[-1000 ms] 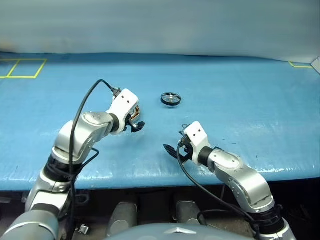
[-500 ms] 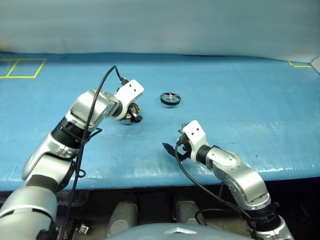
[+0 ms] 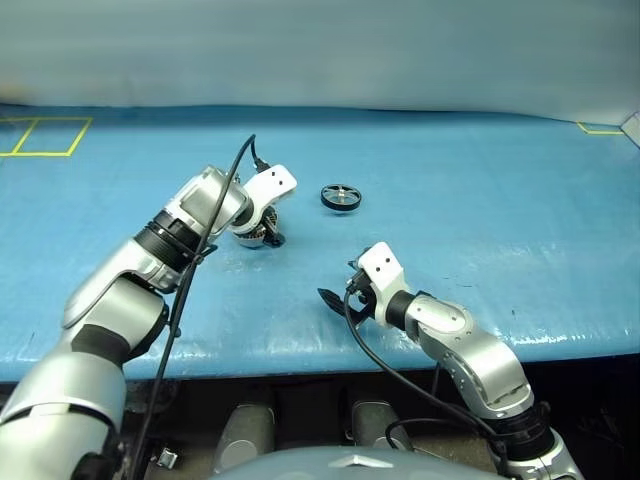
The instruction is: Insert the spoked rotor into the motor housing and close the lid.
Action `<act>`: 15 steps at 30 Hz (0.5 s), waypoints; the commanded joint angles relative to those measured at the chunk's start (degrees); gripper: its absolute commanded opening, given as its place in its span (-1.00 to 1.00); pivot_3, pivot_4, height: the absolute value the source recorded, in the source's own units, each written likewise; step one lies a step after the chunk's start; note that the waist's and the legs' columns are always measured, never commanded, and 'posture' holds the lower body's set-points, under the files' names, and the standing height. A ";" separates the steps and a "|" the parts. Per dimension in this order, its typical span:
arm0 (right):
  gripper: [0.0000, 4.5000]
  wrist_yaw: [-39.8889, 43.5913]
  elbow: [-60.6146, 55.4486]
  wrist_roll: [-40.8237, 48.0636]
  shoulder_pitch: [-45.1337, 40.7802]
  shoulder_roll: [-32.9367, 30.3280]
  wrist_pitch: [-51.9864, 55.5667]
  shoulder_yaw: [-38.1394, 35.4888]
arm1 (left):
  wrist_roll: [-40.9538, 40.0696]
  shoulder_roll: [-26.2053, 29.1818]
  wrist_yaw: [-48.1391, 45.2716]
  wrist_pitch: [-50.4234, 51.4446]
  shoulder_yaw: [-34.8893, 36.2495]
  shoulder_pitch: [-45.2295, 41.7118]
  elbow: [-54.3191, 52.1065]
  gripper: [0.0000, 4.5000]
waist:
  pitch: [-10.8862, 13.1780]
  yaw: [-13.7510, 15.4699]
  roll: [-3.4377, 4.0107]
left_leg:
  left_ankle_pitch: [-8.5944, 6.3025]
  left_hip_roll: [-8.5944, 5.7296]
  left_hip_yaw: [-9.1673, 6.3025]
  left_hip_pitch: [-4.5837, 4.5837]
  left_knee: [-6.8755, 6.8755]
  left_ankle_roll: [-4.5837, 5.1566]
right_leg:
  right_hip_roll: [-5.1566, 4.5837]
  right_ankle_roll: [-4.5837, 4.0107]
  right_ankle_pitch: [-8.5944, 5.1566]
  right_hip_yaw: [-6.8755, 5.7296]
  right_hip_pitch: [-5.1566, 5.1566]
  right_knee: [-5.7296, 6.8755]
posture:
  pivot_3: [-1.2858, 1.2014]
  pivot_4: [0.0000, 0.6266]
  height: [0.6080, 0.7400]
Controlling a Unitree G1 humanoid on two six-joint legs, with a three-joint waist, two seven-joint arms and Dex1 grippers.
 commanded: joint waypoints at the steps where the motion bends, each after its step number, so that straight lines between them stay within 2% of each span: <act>1: 1.00 0.15 -1.28 -0.10 -0.51 0.24 -1.21 -0.43 | 2.04 -1.07 -1.50 -1.00 -1.02 -0.94 1.40 0.99 | 0.00 -0.01 0.00 | 0.00 0.00 0.00 0.00 0.02 0.00 | 0.00 0.00 0.00 0.00 0.01 0.01 | 0.03 -0.52 1.00; 9: 1.00 0.00 -1.43 -0.17 0.87 0.10 -1.37 -0.66 | 4.84 -1.43 -2.94 -0.23 -1.90 -0.61 0.98 0.99 | 0.00 -0.34 0.00 | -0.01 0.01 -0.02 -0.01 0.40 0.02 | 0.01 0.01 0.00 0.00 0.02 0.31 | 0.03 -0.52 1.00; 15: 1.00 -0.21 -0.69 -0.37 0.94 0.65 -1.74 -0.25 | 7.95 1.69 -3.97 -0.07 -5.76 -0.64 -8.39 0.99 | 0.09 -0.31 -0.06 | -0.03 0.06 -0.02 -0.05 0.72 0.04 | -0.03 0.01 -0.01 0.02 -0.04 0.66 | 0.03 -0.52 1.00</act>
